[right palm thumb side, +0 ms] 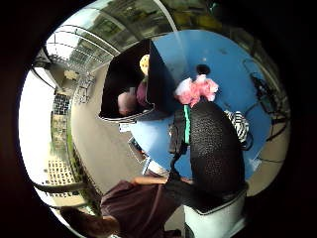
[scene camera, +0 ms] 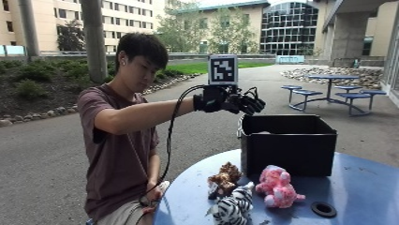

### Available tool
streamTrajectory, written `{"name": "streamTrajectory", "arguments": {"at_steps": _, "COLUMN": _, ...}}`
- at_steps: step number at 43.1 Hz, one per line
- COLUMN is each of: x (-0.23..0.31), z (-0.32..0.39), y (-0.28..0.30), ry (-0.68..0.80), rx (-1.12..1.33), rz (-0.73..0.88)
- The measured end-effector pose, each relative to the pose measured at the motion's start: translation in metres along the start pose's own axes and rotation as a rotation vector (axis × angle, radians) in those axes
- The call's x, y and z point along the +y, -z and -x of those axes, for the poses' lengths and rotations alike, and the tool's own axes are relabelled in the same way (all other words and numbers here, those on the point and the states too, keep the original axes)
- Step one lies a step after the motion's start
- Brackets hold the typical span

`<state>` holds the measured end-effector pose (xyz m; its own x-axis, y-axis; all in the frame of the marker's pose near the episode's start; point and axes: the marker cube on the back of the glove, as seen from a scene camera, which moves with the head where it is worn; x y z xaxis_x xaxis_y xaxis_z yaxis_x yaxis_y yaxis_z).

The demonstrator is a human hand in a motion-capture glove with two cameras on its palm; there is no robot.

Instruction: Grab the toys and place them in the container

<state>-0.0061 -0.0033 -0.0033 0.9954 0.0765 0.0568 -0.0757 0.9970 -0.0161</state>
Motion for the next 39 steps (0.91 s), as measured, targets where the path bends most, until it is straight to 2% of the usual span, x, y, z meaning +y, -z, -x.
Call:
{"name": "streamTrajectory", "arguments": {"at_steps": 6, "x": -0.002, "z": 0.006, "y": 0.003, "ry": -0.017, "rx": -0.021, "rz": 0.021}}
{"name": "streamTrajectory", "arguments": {"at_steps": 11, "x": 0.004, "z": 0.010, "y": 0.005, "ry": 0.126, "rx": -0.070, "rz": 0.049}}
{"name": "streamTrajectory", "arguments": {"at_steps": 17, "x": -0.003, "z": -0.002, "y": -0.001, "ry": -0.042, "rx": 0.016, "rz": 0.078}}
{"name": "streamTrajectory", "arguments": {"at_steps": 27, "x": -0.013, "z": -0.023, "y": -0.019, "ry": -0.062, "rx": -0.024, "rz": 0.186}}
{"name": "streamTrajectory", "arguments": {"at_steps": 30, "x": -0.020, "z": -0.033, "y": -0.036, "ry": -0.121, "rx": -0.035, "rz": 0.233}}
{"name": "streamTrajectory", "arguments": {"at_steps": 39, "x": -0.028, "z": -0.055, "y": -0.114, "ry": -0.131, "rx": -0.029, "rz": 0.383}}
